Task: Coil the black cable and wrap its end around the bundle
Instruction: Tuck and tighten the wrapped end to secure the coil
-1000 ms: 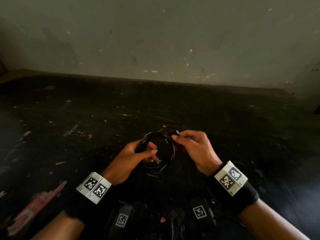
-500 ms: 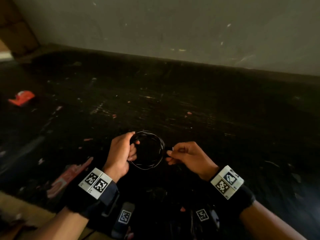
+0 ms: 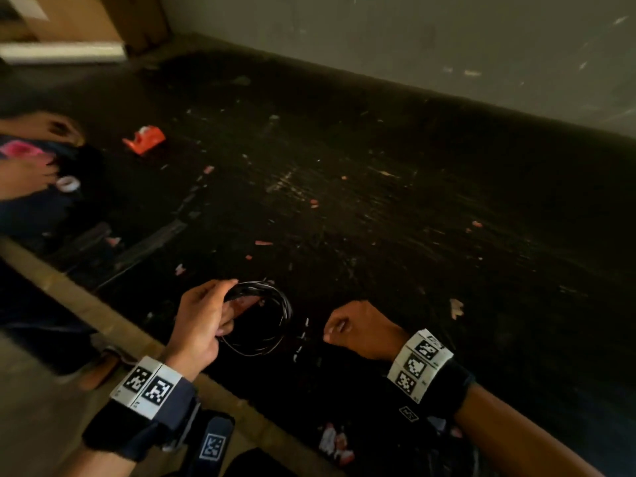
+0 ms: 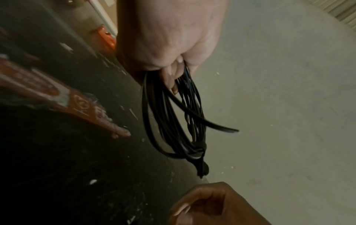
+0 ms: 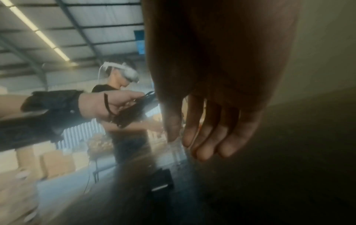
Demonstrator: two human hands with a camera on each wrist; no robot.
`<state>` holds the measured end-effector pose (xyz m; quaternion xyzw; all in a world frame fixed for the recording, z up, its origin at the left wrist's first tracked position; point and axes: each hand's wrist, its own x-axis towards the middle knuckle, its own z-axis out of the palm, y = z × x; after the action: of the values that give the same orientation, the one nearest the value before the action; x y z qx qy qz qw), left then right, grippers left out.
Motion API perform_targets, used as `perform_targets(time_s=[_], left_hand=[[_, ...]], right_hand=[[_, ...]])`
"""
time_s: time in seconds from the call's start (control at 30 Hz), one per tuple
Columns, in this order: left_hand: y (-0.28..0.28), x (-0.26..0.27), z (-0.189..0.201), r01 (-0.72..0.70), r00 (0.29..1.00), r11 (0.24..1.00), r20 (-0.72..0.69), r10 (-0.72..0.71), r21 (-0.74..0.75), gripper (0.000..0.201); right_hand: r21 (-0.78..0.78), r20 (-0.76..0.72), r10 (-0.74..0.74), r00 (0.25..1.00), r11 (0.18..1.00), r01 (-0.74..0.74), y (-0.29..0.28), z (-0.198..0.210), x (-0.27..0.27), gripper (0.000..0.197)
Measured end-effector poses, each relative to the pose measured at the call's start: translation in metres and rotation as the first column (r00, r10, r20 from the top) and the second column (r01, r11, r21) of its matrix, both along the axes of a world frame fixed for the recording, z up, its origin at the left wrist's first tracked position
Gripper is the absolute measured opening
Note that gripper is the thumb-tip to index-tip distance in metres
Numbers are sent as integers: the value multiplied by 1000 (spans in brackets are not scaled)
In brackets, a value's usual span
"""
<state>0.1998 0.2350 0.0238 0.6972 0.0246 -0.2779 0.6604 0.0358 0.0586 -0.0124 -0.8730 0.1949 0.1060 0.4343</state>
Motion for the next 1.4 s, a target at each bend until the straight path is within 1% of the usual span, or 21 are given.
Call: perform_targets(time_s=[0.13, 0.2, 0.27, 0.37, 0.4, 0.47, 0.53, 0.57, 0.6, 0.63, 0.67, 0.7, 0.77, 0.83, 0.9, 0.97, 1.13, 1.23, 1.3, 1.37, 1.4], left_hand=[[14, 15, -7, -2, 1000, 1000, -20, 2, 10, 28], [17, 22, -14, 18, 1000, 1000, -15, -18, -17, 34], [19, 27, -23, 71, 997, 997, -25, -72, -33, 36], [15, 32, -35, 195, 978, 980, -61, -197, -43, 20], [12, 33, -37, 236, 968, 971, -70, -239, -49, 15], [9, 33, -42, 318, 944, 947, -72, -321, -50, 25], [3, 31, -43, 398, 915, 917, -49, -400, -36, 30], [-1, 26, -38, 466, 885, 885, -3, -466, 20, 32], [-3, 20, -32, 528, 840, 839, 66, -539, 127, 41], [-7, 12, -24, 579, 763, 770, 153, -628, 268, 48], [-12, 4, -15, 586, 675, 708, 247, -696, 393, 42], [-18, -5, -7, 601, 609, 680, 311, -730, 421, 31], [-33, -26, 3, 737, 516, 604, 323, -793, 303, 26], [-47, -43, 1, 831, 451, 518, 297, -841, 204, 35], [-62, -60, -2, 863, 384, 462, 331, -862, 203, 42], [-74, -79, 3, 881, 331, 433, 404, -852, 191, 45], [-101, -116, 14, 903, 239, 383, 511, -826, 196, 33], [-113, -136, 16, 885, 186, 387, 568, -802, 257, 37], [-119, -151, 18, 871, 174, 401, 586, -791, 283, 37], [-124, -163, 16, 842, 158, 432, 617, -771, 324, 37], [-128, -171, 16, 822, 147, 451, 635, -758, 347, 36]], right_hand=[[-164, -141, 134, 981, 974, -156, 29, -13, 18, 22], [-276, -156, 171, 973, 938, -209, 40, -19, 19, 25], [-329, -157, 193, 968, 914, -236, 46, -24, 19, 26], [-354, -207, 216, 954, 893, -279, 47, -24, 17, 25], [-361, -224, 215, 951, 888, -285, 47, -23, 17, 23], [-381, -236, 196, 952, 882, -277, 46, -17, 15, 21], [-380, -204, 128, 971, 903, -199, 42, -7, 11, 25], [-362, -164, 59, 985, 925, -116, 39, 0, 6, 25], [-337, -101, -13, 995, 941, -22, 35, 8, 1, 24], [-316, -27, -97, 995, 945, 83, 32, 17, -5, 22], [-291, 46, -175, 984, 939, 180, 29, 25, -11, 20], [-273, 118, -241, 963, 925, 265, 28, 34, -17, 17], [-260, 239, -301, 923, 896, 359, 30, 49, -28, 14], [-257, 305, -303, 903, 887, 384, 34, 63, -38, 12], [-250, 349, -304, 886, 881, 401, 34, 72, -50, 9], [-252, 360, -317, 877, 872, 419, 31, 77, -64, 12], [-306, 362, -333, 871, 840, 448, 13, 87, -104, 12], [-424, 267, -250, 931, 837, 346, 2, 92, -123, 15], [-490, 214, -238, 947, 813, 315, -4, 93, -134, 17], [-475, 244, -371, 896, 760, 444, -13, 89, -141, 15], [-418, 280, -477, 833, 721, 553, -20, 88, -146, 12]])
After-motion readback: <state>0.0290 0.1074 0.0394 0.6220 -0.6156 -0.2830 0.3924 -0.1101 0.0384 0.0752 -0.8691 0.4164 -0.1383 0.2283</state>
